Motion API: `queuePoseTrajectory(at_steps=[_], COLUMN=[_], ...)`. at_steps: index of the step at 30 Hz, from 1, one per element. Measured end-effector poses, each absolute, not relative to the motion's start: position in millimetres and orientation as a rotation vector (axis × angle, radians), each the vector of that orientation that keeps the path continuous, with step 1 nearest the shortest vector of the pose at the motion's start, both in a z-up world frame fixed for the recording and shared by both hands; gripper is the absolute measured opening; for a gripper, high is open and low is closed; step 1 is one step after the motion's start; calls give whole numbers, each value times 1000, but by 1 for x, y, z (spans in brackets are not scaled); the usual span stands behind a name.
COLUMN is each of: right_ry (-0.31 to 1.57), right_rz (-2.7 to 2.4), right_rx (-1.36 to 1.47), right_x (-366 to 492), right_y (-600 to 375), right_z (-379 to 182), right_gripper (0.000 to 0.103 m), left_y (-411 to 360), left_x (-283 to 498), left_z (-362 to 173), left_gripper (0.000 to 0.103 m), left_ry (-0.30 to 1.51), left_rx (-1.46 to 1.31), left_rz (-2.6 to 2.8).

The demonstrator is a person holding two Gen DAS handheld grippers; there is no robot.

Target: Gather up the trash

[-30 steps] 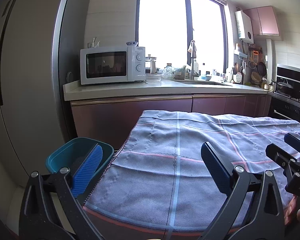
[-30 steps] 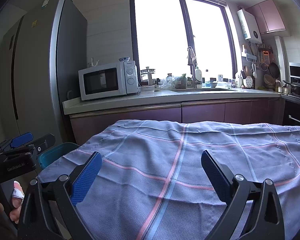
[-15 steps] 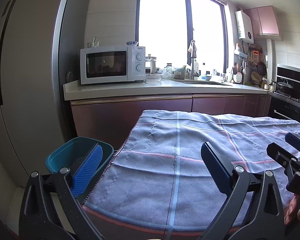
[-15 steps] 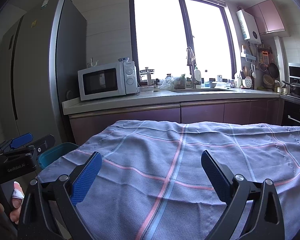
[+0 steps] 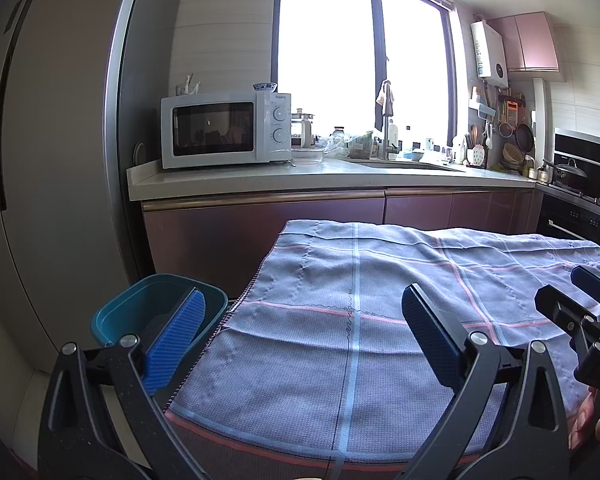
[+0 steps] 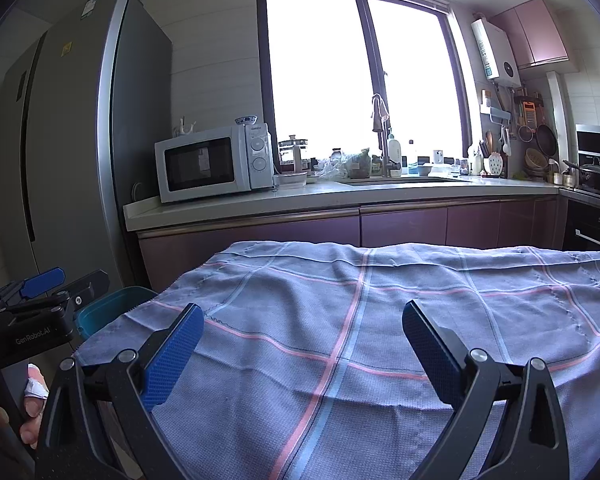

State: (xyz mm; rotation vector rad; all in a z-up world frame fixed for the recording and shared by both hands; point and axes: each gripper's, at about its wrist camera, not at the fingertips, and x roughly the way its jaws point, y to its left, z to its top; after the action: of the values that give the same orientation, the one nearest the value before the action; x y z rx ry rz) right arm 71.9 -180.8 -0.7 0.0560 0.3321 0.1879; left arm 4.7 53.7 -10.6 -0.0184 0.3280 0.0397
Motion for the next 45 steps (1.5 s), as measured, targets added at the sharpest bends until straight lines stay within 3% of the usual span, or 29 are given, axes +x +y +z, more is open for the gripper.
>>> queuePoseTrajectory(at_steps=[45], right_ry=[328], right_rz=[182], right_rx=[56], right_x=[75], right_y=[-184], right_z=[0], right_gripper=[96], left_y=[52], left_x=[5], left_z=[-10], left_gripper=[97], left_ry=[326], left_rx=[-18], left_rz=[38])
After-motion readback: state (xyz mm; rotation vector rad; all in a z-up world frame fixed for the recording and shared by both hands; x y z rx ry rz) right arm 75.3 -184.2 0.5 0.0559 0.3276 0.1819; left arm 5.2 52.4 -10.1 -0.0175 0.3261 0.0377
